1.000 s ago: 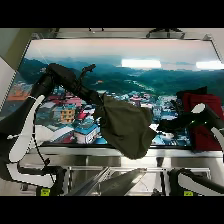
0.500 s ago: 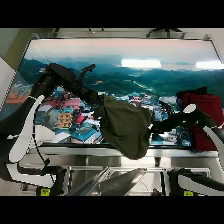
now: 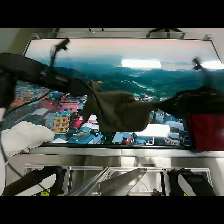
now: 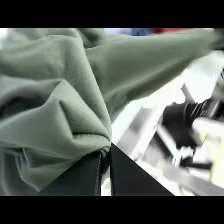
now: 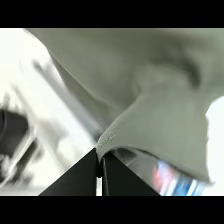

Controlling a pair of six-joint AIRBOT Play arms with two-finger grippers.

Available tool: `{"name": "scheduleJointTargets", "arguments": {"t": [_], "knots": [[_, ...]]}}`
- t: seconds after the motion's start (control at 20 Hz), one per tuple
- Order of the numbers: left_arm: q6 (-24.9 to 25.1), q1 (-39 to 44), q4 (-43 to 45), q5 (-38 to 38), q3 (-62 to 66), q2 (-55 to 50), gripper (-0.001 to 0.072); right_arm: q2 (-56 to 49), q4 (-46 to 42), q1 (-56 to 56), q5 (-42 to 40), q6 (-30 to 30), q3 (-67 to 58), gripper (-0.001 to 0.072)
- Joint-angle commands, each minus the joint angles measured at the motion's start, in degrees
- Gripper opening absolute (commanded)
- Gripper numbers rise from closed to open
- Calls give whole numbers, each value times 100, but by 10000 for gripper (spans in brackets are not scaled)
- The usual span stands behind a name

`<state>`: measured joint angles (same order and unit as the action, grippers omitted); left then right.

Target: Fold the shirts.

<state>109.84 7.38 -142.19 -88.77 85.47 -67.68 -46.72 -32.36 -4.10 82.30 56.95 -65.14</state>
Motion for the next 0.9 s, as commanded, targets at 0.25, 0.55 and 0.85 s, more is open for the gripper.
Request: {"name": "scheduleJointTargets", "arguments": {"t": [0.25, 0.55, 0.85], "knots": [[-1034, -205, 634, 874, 1624, 2260, 19, 2376, -802, -118, -2208, -24, -1517, 17], [-1123, -205, 1856, 745, 455, 1910, 20, 1351, -986, -96, -1543, 240, -717, 17], [-9, -68, 1751, 1886, -227, -887, 19, -374, -984, -57, -2610, 155, 1335, 17]]}}
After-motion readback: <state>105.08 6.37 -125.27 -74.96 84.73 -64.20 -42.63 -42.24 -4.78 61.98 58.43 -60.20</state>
